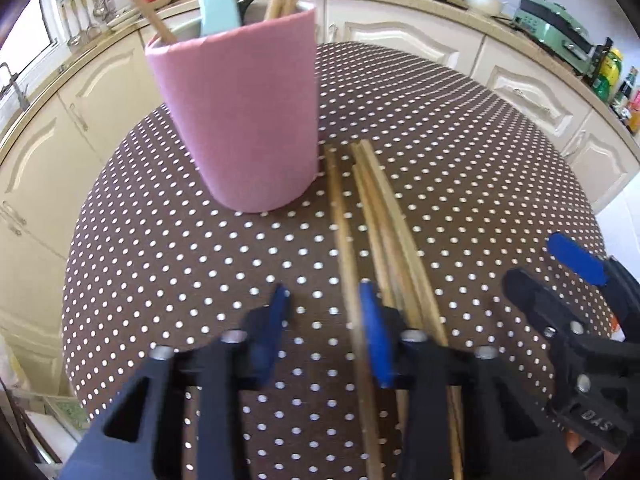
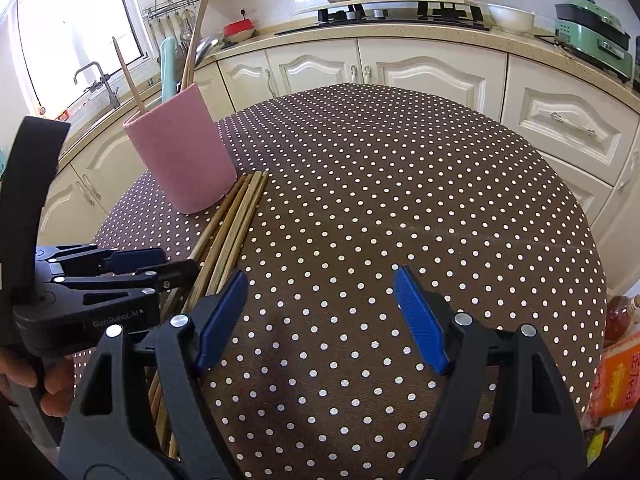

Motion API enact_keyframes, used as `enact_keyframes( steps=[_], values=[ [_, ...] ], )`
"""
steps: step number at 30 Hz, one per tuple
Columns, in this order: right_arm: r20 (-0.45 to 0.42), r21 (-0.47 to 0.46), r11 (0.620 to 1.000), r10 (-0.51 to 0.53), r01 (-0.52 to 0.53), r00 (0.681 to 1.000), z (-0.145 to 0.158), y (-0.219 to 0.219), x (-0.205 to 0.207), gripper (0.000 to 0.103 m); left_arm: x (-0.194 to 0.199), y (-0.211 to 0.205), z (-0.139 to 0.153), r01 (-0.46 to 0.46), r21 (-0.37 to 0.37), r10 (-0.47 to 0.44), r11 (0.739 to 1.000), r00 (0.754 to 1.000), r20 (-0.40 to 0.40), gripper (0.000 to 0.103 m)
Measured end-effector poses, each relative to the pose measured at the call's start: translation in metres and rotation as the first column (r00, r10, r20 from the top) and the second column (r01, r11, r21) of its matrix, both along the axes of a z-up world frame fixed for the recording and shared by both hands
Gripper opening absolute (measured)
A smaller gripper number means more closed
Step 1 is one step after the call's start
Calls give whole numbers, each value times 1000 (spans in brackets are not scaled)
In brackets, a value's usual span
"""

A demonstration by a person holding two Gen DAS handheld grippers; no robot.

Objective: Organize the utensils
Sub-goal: 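Grasp a wooden chopstick from the pile with the left tool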

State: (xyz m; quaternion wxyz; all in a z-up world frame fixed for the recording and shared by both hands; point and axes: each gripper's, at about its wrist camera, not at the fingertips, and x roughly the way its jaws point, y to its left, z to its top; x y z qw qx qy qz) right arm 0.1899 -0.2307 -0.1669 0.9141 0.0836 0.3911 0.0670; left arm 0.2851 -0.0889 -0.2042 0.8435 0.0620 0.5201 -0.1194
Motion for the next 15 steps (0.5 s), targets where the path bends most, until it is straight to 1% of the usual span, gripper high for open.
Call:
enact_keyframes(
  steps=[1, 5, 8, 12, 15],
  values=[
    [-6, -2, 1000, 0, 0, 1000, -1, 0, 1, 75, -1, 1, 0, 3, -17, -3, 1000, 1000, -1, 6],
    [-29, -15, 1000, 12, -13, 999, -5, 3, 6, 75, -8, 13, 0, -27, -100, 26, 995, 1000, -10, 6],
    [-70, -35, 999, 32, -35, 997, -10, 9, 13, 75, -20, 27, -1, -58, -141, 56, 988, 998, -16, 6],
    [-95, -67, 996, 53, -59, 994, -11, 21, 22, 75, -36, 42, 0, -98, -178, 95, 979, 995, -27, 6],
    [-115, -105, 992, 53, -65, 992, -12, 31, 33, 75, -45, 52, 0, -112, -185, 111, 976, 994, -21, 6]
  ],
)
